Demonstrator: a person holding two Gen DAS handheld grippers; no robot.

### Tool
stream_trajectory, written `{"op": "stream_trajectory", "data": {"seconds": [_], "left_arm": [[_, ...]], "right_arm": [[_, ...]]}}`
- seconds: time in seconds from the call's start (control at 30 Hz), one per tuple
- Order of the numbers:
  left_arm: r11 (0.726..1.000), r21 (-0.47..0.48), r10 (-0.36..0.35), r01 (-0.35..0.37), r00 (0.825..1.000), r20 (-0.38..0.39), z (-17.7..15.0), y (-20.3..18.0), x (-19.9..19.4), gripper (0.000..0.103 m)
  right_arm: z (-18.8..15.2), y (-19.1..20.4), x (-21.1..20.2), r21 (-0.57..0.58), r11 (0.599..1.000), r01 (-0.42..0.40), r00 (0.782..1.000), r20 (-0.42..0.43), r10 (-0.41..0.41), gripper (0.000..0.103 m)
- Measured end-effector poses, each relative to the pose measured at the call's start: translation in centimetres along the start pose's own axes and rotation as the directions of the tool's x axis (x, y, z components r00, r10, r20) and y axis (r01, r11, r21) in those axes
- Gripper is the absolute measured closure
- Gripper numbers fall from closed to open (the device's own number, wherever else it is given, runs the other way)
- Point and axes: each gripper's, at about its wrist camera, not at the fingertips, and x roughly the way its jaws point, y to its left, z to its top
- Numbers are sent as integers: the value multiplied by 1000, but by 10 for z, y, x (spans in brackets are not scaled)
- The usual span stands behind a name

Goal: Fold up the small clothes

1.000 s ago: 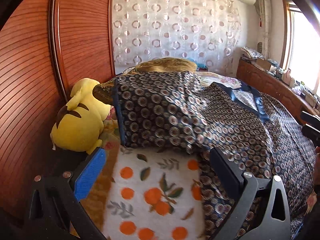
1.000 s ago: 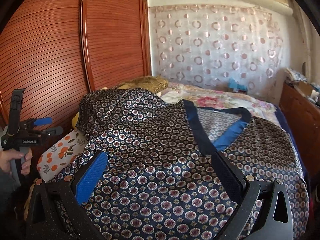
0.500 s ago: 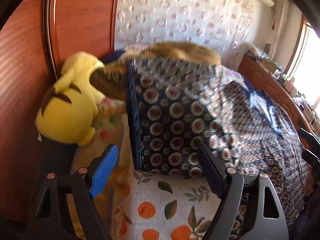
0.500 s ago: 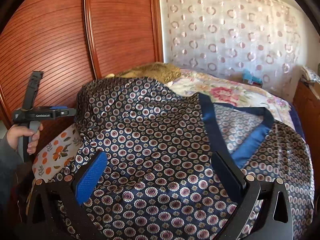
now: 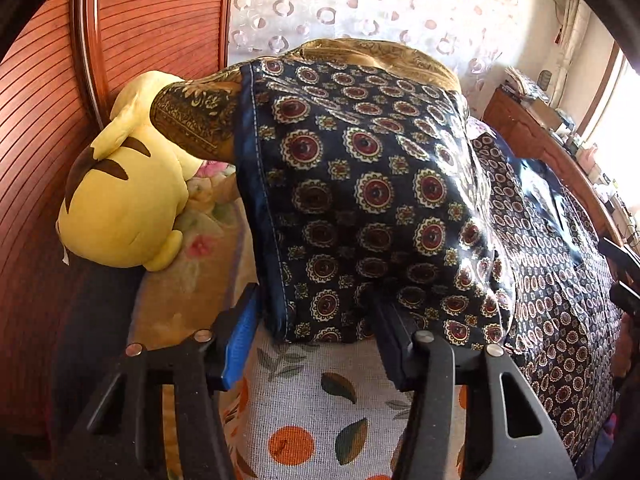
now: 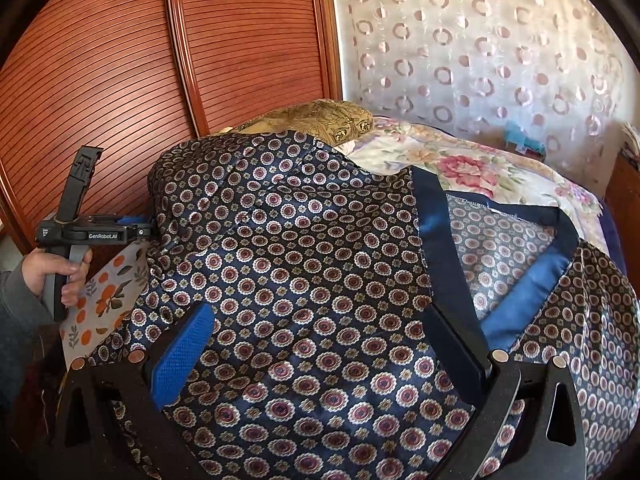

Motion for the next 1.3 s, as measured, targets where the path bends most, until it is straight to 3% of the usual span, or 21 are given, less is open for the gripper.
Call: {"op": "stream_trajectory", "data": {"seconds": [0.17,0.23,0.43,0.63,0.73,0.83,0.97,1.07,1.2,1.27,1.3], "left_arm": [[996,37,77,-79,996,43,-4,3,-4,74],[993,55,97,-100,993,60,-5,3,-9,93],[996,90,11,-18,996,86,-3,-7,-32,98],[982,180,-84,56,985,152,22,-51,-72,98],[958,263,-159,113,975,158,41,-91,-82,98],[932,325,-215,161,967,138,50,-127,-80,98],[886,379,-310,267,949,56,54,-174,-69,98],[867,403,-329,293,944,21,45,-193,-64,98],[875,386,-319,293,948,3,35,-191,-65,97],[890,370,-293,268,956,13,32,-183,-68,86],[897,366,-276,249,961,21,31,-184,-67,66]], "right_arm": [[2,-9,1,4,1000,6,1000,11,-6,0],[1,-11,2,2,1000,9,1000,14,-9,0],[-4,-16,7,17,1000,14,1000,7,-14,0],[-4,-23,-4,21,999,30,999,25,-31,0],[-3,-31,-13,38,998,50,998,38,-52,0],[-4,-41,-25,54,995,86,995,55,-89,0],[-14,-56,-43,94,987,133,988,68,-140,0],[-22,-62,-54,116,980,164,983,65,-172,0],[-29,-66,-61,130,973,191,979,47,-198,0],[-28,-64,-59,130,973,192,979,40,-199,0],[-28,-64,-58,128,973,191,980,37,-197,0]]}}
